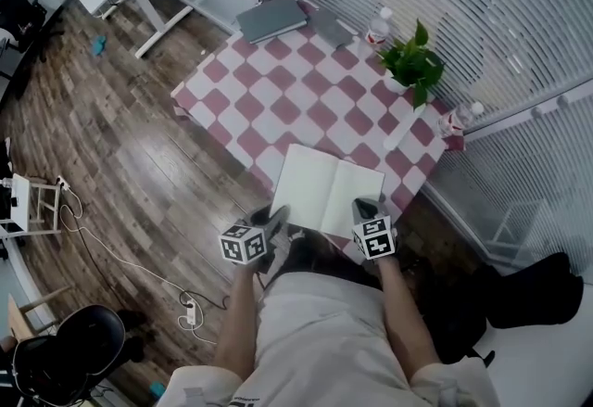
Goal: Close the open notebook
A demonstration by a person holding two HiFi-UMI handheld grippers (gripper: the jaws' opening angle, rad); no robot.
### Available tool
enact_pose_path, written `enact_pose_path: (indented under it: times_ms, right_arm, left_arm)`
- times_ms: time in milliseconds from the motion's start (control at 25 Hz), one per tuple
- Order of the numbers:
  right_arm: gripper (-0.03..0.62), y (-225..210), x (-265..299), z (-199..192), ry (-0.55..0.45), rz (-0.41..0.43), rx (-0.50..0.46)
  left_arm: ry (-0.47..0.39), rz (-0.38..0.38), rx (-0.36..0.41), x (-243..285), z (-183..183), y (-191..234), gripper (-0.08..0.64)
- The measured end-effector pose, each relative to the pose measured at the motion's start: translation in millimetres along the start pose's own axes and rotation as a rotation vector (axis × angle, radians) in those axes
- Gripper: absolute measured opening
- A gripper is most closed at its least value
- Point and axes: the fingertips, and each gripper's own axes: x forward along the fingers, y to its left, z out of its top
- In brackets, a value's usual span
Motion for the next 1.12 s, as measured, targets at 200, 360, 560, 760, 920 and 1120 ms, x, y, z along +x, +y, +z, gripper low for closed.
enact_pose_path:
  times_ms: [200, 360, 560, 760, 920, 1120]
  right_arm:
    - [0.002, -1, 0, -2, -0.027, 0.011, 0.013]
    - [0.002, 3, -3, -3, -0.003, 0.043, -0.002]
    - [0.002, 4, -19, 17, -0.027, 0.019, -0.084]
    - [0.002, 19, -35, 33, -0.146, 0.084, 0.039]
    - [0.002, 29, -52, 37, -0.197, 0.125, 0.053]
    - [0.002, 43, -62, 33, -0.216, 0.172, 0.024]
  left_arm:
    - [-0.042, 0.017, 0.050, -6, 10, -14, 0.095]
    - [-0.064, 0.045, 0.073, -11, 16, -31, 0.078]
    - [-0.100, 0.098, 0.073, -14, 24, -49, 0.058]
    - [-0.109, 0.128, 0.107, -16, 31, -68, 0.051]
    - [-0.115, 0.128, 0.133, -16, 31, -90, 0.044]
    - [-0.113, 0.112, 0.179, -12, 30, -115, 0.043]
